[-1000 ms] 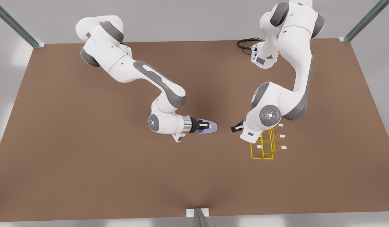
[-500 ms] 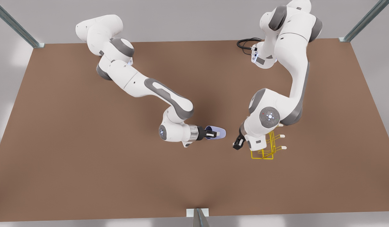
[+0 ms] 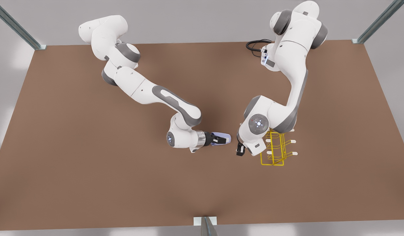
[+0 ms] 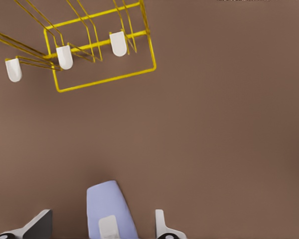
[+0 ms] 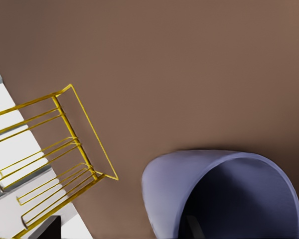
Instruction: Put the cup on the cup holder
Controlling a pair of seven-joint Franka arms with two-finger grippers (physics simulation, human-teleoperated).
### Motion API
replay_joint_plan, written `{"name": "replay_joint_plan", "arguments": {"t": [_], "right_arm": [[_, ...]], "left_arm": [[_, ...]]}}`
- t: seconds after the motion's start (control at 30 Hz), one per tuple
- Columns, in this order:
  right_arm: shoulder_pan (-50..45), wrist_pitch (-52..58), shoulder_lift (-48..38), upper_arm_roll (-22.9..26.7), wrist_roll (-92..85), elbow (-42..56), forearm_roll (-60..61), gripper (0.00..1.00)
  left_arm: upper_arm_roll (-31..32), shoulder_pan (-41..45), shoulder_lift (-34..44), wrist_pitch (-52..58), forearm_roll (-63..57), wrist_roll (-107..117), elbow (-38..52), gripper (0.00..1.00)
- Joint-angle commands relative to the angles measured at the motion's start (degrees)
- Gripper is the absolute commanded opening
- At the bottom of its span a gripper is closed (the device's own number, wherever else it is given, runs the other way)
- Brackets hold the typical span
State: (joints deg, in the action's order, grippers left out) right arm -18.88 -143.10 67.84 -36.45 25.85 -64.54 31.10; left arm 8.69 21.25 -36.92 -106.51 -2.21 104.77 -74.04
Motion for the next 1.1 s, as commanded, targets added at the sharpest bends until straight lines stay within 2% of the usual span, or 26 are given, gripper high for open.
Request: {"name": "replay_joint_plan", "arguments": {"t": [0.0,0.2,0.4,0.5,0.6,0.7,0.73,0.77,0.8,0.87,0.9,0.97,1.07], "right_arm": [[0.2,0.1,-0.1,0.0,-1.7,-0.7,-0.2,1.00],[3.9,0.2,-0.2,-2.2,-1.7,-3.5,-2.7,1.00],[15.6,-0.3,-0.3,-11.1,-1.6,-14.9,-12.0,1.00],[28.3,-0.4,-1.7,-18.7,-1.4,-26.3,-18.1,1.00],[43.0,0.2,-8.1,-25.3,-1.3,-39.1,-19.2,1.00],[55.1,8.2,-24.0,-25.4,-1.9,-49.0,-19.6,1.00],[56.5,11.5,-30.8,-23.4,-3.1,-50.7,-20.7,1.00],[55.9,14.2,-37.4,-19.0,-4.1,-51.5,-21.3,1.00],[55.2,18.2,-43.0,-15.7,-11.9,-51.5,-21.5,1.00],[47.4,29.3,-54.9,-1.6,-26.9,-51.1,-23.3,1.00],[42.1,32.7,-57.1,6.5,-30.9,-48.7,-28.0,1.00],[41.1,36.6,-57.7,11.5,-31.7,-42.0,-33.6,1.00],[43.1,45.0,-57.4,11.2,-30.4,-34.3,-38.0,1.00]], "left_arm": [[0.0,0.0,-0.3,-0.3,0.0,19.0,0.0,1.00],[0.0,1.3,-1.6,-1.5,0.0,22.8,0.6,1.00],[0.0,1.4,-1.8,-1.5,-0.1,22.6,0.6,1.00],[0.0,1.5,-1.9,-1.9,0.0,23.9,0.7,1.00],[0.0,2.3,-2.7,-4.7,0.0,35.2,0.7,1.00],[-0.1,4.7,-3.2,-5.6,-0.1,43.1,0.6,1.00],[-0.1,6.5,-3.7,-6.6,-1.8,43.6,0.4,1.00],[-0.1,6.5,-4.5,-7.0,-2.5,44.0,0.6,1.00],[0.0,6.6,-4.6,-7.6,-2.6,44.0,0.4,1.00],[-0.1,6.5,-5.6,-9.0,-3.1,44.0,0.4,1.00],[-0.4,6.4,-6.1,-9.2,-4.6,44.1,0.5,1.00],[-0.4,6.5,-7.2,-9.2,-5.5,44.3,0.5,1.00],[-0.4,7.4,-7.6,-12.3,-5.6,44.1,0.2,1.00]]}}
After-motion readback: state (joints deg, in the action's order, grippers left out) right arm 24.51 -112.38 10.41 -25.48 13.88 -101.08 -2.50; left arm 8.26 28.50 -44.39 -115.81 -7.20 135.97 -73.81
